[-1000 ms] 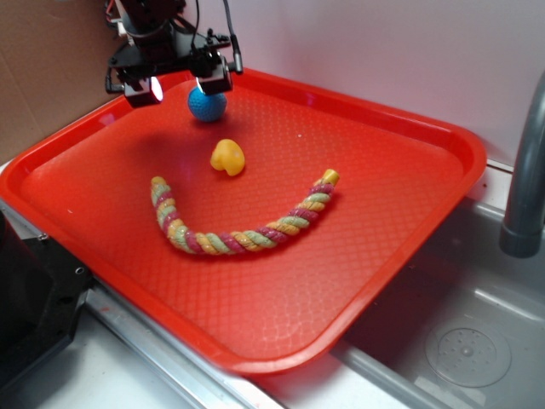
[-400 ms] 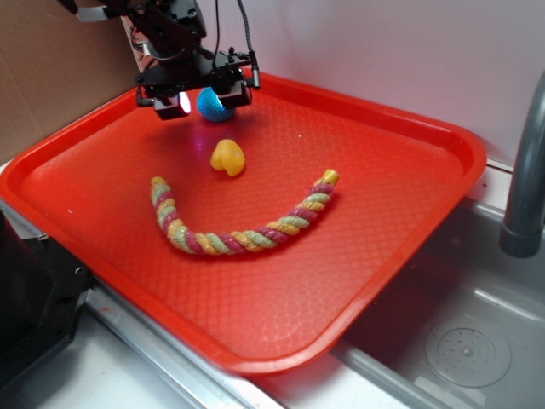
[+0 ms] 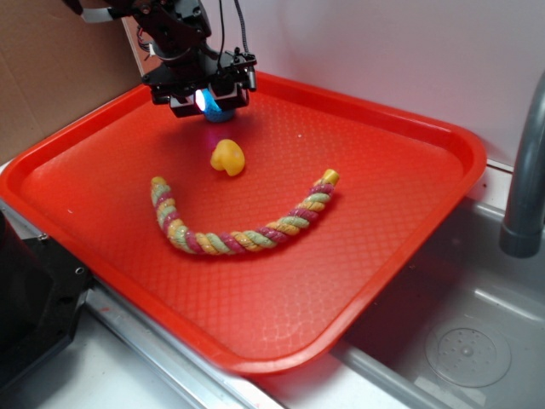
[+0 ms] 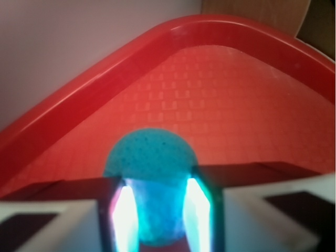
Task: Grab the blue ball.
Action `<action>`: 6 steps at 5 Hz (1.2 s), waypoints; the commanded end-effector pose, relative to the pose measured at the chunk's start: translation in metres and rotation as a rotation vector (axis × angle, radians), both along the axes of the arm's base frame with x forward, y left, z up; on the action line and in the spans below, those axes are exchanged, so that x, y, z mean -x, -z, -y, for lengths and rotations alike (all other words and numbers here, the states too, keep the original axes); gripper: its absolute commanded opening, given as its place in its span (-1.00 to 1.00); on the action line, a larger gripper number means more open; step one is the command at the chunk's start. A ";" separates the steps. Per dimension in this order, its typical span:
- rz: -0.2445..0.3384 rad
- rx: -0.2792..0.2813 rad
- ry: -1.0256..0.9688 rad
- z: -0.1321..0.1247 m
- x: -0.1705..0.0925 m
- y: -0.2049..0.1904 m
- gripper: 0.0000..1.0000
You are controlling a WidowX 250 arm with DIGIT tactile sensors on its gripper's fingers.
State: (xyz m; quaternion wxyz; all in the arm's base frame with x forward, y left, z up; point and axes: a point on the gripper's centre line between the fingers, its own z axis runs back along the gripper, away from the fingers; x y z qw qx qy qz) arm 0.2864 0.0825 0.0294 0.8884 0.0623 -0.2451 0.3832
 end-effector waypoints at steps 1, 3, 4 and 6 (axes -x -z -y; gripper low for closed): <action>-0.113 0.029 0.117 -0.005 0.007 -0.043 -1.00; -0.230 0.161 0.354 0.036 0.048 -0.104 -1.00; -0.276 0.211 0.471 0.057 0.076 -0.136 -1.00; -0.316 0.256 0.521 0.072 0.109 -0.160 -1.00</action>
